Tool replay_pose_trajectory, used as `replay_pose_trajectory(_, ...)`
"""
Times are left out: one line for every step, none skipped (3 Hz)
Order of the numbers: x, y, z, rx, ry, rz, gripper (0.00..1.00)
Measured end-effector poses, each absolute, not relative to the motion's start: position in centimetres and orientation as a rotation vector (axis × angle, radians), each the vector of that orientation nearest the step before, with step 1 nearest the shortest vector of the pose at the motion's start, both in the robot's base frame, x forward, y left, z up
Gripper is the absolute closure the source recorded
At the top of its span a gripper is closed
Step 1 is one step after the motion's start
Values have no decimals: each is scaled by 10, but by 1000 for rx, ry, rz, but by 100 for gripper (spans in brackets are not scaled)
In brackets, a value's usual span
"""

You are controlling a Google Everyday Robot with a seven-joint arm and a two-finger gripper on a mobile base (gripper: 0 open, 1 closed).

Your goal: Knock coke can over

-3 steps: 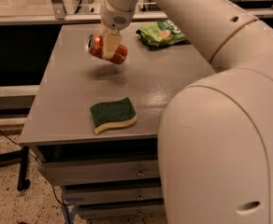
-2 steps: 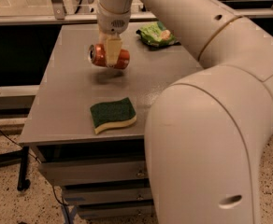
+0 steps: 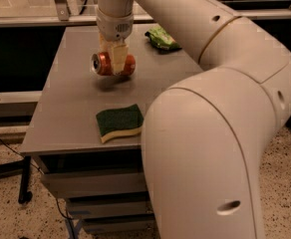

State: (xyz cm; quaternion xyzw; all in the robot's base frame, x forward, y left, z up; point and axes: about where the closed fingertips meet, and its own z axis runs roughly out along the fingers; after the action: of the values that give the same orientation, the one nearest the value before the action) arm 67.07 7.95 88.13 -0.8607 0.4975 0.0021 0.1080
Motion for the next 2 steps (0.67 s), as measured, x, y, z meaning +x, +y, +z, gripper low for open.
replay_pose_trajectory(667, 86, 879, -2554, 1419, 41, 12)
replay_pose_trajectory(663, 91, 876, -2562, 1392, 84, 0)
